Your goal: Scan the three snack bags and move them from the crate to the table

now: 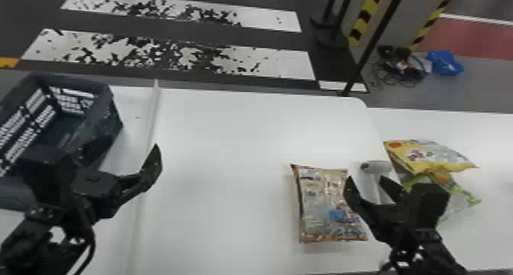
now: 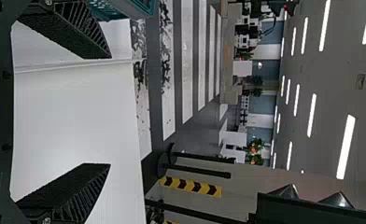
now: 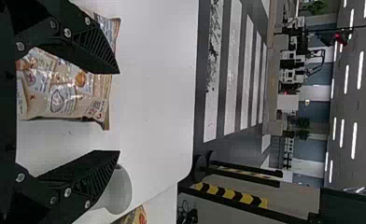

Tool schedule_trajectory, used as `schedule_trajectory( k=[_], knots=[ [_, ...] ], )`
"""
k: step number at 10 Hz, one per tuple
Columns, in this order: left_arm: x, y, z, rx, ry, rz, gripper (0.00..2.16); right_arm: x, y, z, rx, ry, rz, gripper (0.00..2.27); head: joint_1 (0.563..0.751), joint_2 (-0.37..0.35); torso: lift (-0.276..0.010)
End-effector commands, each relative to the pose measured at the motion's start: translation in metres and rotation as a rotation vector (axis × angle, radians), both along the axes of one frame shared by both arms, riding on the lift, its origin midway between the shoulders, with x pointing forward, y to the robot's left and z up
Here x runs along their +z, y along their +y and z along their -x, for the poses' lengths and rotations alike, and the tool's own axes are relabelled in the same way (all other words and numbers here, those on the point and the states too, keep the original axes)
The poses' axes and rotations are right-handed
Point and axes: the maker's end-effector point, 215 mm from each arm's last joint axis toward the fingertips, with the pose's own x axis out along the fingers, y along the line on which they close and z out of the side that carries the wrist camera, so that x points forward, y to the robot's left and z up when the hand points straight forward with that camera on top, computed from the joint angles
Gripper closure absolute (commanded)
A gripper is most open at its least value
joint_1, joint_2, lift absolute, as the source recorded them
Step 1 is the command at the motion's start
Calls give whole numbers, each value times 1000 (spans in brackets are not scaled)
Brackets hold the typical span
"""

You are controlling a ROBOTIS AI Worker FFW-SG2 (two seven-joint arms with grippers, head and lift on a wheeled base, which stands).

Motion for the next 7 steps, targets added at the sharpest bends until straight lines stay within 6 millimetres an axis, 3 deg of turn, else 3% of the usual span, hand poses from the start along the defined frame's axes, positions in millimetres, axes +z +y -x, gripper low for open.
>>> schedule_trajectory(
  k=[1, 3, 7],
  knots=[
    [0, -2, 1, -4, 1, 2, 36, 0, -43, -3, -41, 7, 34, 49, 695, -225, -62],
    [-2, -7, 2, -11, 3, 1, 36, -21, -74, -10, -42, 56, 19, 49, 695, -290, -62],
    [-5, -13, 6, -25, 9, -14, 36, -56, -99, -29, -24, 133, -35, 49, 695, -339, -62]
  ],
)
